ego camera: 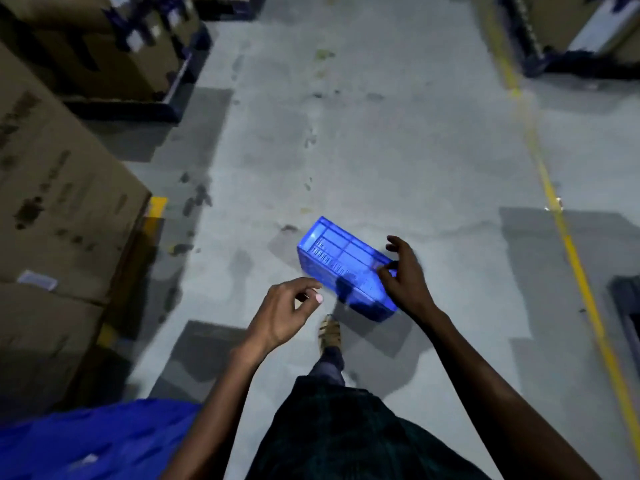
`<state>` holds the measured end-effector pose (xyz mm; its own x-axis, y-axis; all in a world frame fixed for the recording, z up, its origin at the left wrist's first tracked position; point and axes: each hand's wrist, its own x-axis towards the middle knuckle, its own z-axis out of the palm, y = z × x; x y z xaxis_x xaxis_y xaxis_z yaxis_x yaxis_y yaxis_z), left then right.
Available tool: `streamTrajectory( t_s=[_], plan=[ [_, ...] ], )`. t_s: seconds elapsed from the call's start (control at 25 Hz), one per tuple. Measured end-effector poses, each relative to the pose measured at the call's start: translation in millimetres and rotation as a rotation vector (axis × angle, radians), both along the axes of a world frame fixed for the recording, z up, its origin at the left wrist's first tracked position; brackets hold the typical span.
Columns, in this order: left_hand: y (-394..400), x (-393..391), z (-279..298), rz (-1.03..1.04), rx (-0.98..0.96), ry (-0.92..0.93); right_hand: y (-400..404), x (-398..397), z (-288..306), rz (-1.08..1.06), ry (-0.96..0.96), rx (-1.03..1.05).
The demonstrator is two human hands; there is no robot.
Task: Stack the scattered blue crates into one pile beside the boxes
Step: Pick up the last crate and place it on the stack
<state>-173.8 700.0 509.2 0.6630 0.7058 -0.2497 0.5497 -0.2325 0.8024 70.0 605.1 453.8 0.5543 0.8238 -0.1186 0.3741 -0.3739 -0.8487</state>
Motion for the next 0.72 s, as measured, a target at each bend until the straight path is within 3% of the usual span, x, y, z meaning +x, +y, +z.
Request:
streamTrajectory(
  t_s=[0.32, 0.48, 0.72],
  plan=[
    [95, 164, -89, -0.261, -0.176, 0.210, -6, 117, -85, -0.384, 0.678, -0.451],
    [108, 231, -147, -0.328, -0.202, 0.334, -1, 169, -119, -0.622, 0.766, -0.461],
    [99, 312, -254, -0.303, -0.305, 0.455, 16, 247, -219, -0.621, 0.822, -0.513]
  ],
)
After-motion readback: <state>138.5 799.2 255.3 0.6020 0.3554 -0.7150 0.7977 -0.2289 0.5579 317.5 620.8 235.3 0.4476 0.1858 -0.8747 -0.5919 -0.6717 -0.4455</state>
